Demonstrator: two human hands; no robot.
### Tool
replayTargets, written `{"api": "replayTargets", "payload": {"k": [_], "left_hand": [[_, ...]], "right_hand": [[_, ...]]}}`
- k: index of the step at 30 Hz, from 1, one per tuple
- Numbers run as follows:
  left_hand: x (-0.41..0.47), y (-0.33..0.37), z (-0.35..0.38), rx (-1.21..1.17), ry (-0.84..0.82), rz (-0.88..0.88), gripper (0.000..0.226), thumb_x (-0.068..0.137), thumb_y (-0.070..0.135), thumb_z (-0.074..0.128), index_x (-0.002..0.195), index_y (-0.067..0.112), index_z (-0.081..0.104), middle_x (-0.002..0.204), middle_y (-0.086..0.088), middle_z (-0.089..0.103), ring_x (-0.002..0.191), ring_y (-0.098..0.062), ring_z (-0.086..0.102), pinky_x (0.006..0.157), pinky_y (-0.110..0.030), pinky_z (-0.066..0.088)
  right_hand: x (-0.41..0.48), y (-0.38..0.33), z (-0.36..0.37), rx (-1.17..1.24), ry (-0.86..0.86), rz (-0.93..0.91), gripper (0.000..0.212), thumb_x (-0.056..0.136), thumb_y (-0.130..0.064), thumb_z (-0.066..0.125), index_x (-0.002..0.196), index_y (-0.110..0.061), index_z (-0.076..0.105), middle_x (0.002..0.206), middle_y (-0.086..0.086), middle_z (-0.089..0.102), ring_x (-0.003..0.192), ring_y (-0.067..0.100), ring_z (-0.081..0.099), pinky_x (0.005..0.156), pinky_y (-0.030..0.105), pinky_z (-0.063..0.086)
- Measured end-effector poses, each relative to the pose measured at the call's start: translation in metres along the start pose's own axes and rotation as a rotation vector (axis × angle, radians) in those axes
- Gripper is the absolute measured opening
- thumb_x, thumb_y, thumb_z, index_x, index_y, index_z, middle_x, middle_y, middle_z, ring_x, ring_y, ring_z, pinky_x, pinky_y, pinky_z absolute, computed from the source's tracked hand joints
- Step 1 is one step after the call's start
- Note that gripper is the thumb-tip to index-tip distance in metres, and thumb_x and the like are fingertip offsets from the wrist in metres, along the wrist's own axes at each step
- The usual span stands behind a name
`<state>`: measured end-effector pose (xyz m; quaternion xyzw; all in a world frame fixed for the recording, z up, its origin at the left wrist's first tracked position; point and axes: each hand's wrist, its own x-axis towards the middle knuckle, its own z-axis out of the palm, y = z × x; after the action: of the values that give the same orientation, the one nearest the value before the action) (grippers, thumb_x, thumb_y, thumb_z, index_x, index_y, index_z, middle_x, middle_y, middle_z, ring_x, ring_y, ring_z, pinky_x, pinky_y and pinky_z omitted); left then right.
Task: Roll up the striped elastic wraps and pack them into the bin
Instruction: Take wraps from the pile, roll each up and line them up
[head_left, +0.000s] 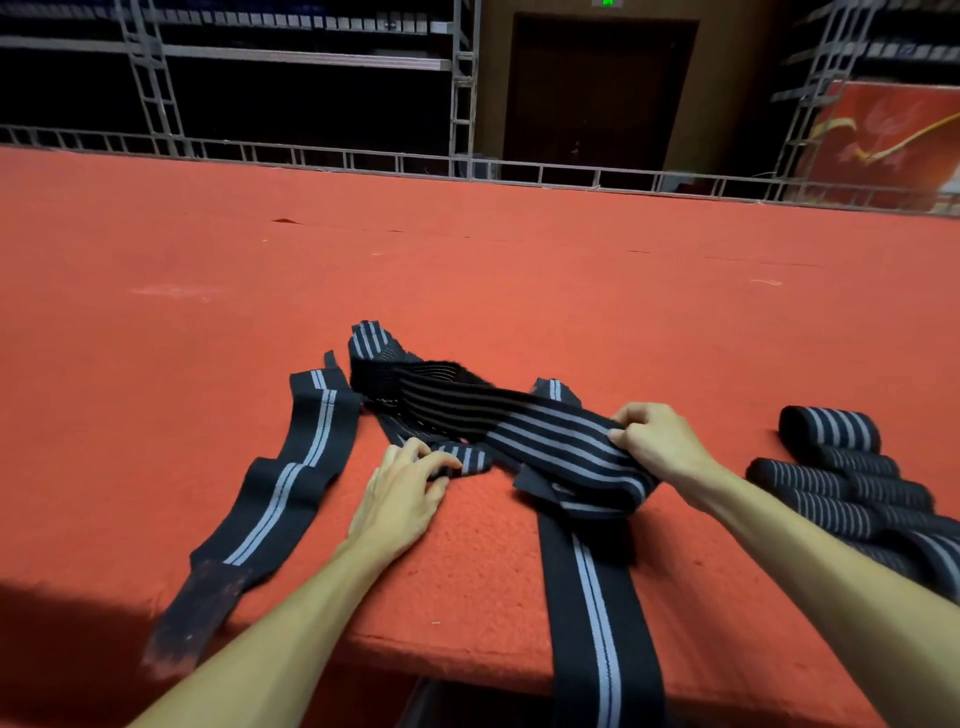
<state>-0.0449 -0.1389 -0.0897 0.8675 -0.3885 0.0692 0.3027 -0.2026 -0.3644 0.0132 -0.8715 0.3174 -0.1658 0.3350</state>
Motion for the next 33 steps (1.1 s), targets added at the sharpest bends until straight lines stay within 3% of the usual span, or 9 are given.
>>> {"api": "replayTargets", "payload": {"k": [8, 11, 13, 16, 19, 24, 27, 30, 33], "left_hand": [[-0.004, 0.007, 0.003, 0.171, 0.047, 0.049, 0.028, 0.094, 0.027, 0.047, 0.12, 0.031, 0.056, 0.105, 0.006, 0.045, 0.102, -0.014, 0.042, 0.09, -0.03, 0.036], [-0.005, 0.011, 0.006, 0.245, 0.089, 0.129, 0.03, 0.092, 0.031, 0.046, 0.118, 0.025, 0.059, 0.107, 0.004, 0.047, 0.104, -0.016, 0.043, 0.094, -0.032, 0.033], [-0.003, 0.016, 0.007, 0.268, 0.122, 0.171, 0.034, 0.089, 0.035, 0.039, 0.108, 0.025, 0.065, 0.106, 0.004, 0.05, 0.103, -0.019, 0.043, 0.096, -0.034, 0.028], [0.006, 0.032, 0.012, 0.372, 0.21, 0.212, 0.028, 0.082, 0.03, 0.045, 0.092, 0.026, 0.07, 0.107, 0.002, 0.056, 0.106, -0.025, 0.044, 0.098, -0.041, 0.022], [0.015, 0.051, 0.02, 0.395, 0.237, 0.199, 0.023, 0.076, 0.026, 0.05, 0.084, 0.027, 0.071, 0.114, -0.002, 0.058, 0.114, -0.032, 0.043, 0.103, -0.047, 0.021], [0.024, 0.063, 0.035, 0.201, 0.197, 0.298, 0.023, 0.075, 0.017, 0.053, 0.09, 0.023, 0.069, 0.11, 0.001, 0.057, 0.115, -0.019, 0.041, 0.104, -0.036, 0.021], [0.027, 0.071, 0.047, -0.04, 0.022, 0.279, 0.027, 0.082, 0.011, 0.048, 0.099, 0.023, 0.066, 0.102, 0.01, 0.057, 0.105, -0.008, 0.048, 0.097, -0.028, 0.035], [0.028, 0.069, 0.058, -0.138, -0.097, 0.225, 0.032, 0.085, 0.008, 0.045, 0.105, 0.025, 0.061, 0.104, 0.016, 0.056, 0.105, -0.001, 0.049, 0.097, -0.028, 0.041], [0.029, 0.069, 0.059, -0.149, -0.104, 0.201, 0.033, 0.084, 0.006, 0.046, 0.106, 0.025, 0.061, 0.106, 0.017, 0.055, 0.106, 0.0, 0.049, 0.098, -0.026, 0.04]], "right_hand": [[-0.004, 0.046, -0.011, -0.074, -0.024, 0.082, 0.009, 0.088, -0.016, 0.06, 0.091, -0.017, 0.068, 0.094, 0.005, 0.07, 0.095, 0.02, 0.061, 0.076, 0.024, 0.04], [-0.002, 0.055, -0.002, -0.345, 0.031, -0.073, 0.028, 0.085, -0.014, 0.06, 0.113, -0.015, 0.06, 0.112, 0.009, 0.061, 0.111, 0.026, 0.052, 0.091, 0.029, 0.039], [-0.006, 0.051, 0.005, -0.471, 0.102, -0.276, 0.031, 0.085, -0.015, 0.059, 0.115, -0.018, 0.057, 0.113, 0.005, 0.051, 0.112, 0.025, 0.043, 0.096, 0.035, 0.038], [-0.013, 0.034, 0.016, -0.432, -0.106, -0.463, 0.021, 0.087, -0.034, 0.061, 0.105, -0.023, 0.059, 0.101, -0.004, 0.051, 0.106, 0.02, 0.05, 0.089, 0.036, 0.044], [-0.013, 0.03, 0.027, -0.544, -0.286, -0.456, 0.045, 0.078, -0.058, 0.065, 0.108, -0.025, 0.058, 0.104, -0.006, 0.05, 0.102, 0.015, 0.049, 0.084, 0.035, 0.046], [-0.009, 0.038, 0.032, -0.554, -0.16, -0.546, 0.028, 0.085, -0.047, 0.059, 0.106, -0.029, 0.062, 0.103, -0.007, 0.056, 0.099, 0.017, 0.056, 0.079, 0.034, 0.048], [-0.007, 0.046, 0.032, -0.502, -0.124, -0.568, 0.019, 0.087, -0.04, 0.055, 0.1, -0.031, 0.066, 0.1, -0.009, 0.058, 0.094, 0.016, 0.058, 0.078, 0.033, 0.047], [-0.006, 0.059, 0.037, -0.25, -0.117, -0.466, 0.005, 0.085, -0.034, 0.064, 0.084, -0.033, 0.068, 0.091, -0.013, 0.058, 0.084, 0.007, 0.055, 0.078, 0.028, 0.044], [-0.005, 0.069, 0.043, 0.043, -0.083, -0.361, 0.024, 0.082, -0.022, 0.07, 0.067, -0.037, 0.06, 0.08, -0.015, 0.058, 0.076, 0.003, 0.055, 0.077, 0.025, 0.043]]}}
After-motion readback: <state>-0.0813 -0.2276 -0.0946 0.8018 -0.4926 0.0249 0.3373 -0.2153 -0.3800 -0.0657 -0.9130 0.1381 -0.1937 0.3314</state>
